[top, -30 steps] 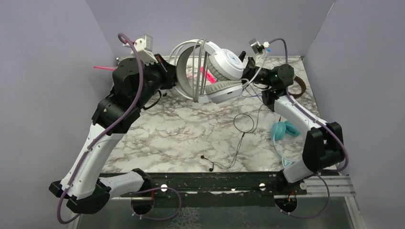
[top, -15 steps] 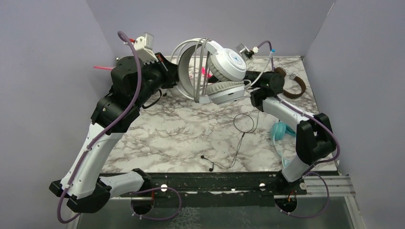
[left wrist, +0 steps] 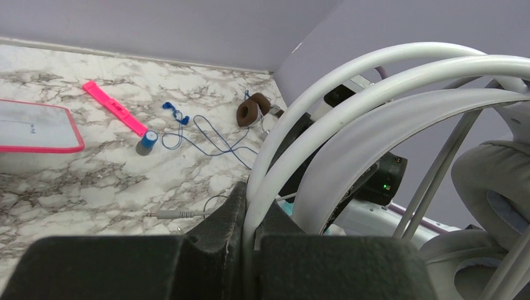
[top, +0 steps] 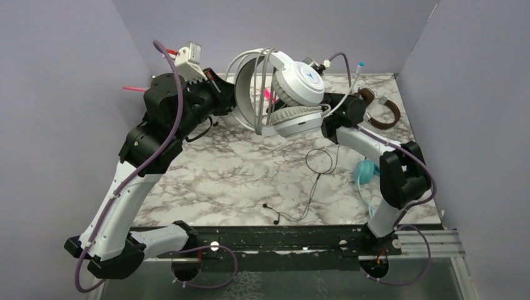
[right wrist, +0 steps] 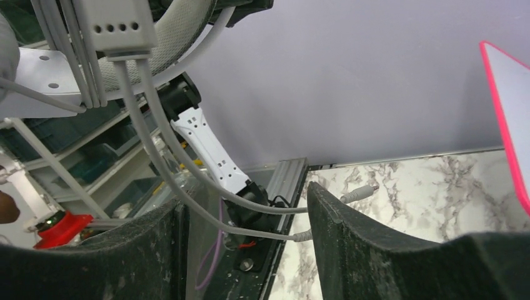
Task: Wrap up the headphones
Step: Wrap the headphones cable around the headphones.
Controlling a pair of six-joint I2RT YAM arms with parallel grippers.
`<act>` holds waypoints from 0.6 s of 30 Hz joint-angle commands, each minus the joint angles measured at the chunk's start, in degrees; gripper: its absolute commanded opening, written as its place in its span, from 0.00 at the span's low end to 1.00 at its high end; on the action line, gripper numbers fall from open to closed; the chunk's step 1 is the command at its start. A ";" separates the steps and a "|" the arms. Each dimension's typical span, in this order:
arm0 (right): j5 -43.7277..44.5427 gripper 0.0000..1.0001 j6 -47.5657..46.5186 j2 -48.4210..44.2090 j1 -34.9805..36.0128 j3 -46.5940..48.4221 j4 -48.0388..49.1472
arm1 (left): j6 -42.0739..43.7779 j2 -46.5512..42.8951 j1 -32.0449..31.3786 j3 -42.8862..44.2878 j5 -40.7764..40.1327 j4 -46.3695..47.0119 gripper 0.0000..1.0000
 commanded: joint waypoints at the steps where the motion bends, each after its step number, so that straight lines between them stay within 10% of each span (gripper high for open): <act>1: -0.98 0.62 3.04 0.87 1.33 1.82 9.83 | -3.17 -1.63 0.27 3.34 2.60 6.31 0.00; 13: 2.10 0.36 8.73 2.93 2.39 0.66 17.82 | -4.19 -2.46 0.27 3.60 1.88 7.46 0.00; 18: 5.51 0.01 8.65 1.78 4.49 -1.96 17.91 | -6.35 -5.64 0.27 -0.98 -4.61 13.11 0.00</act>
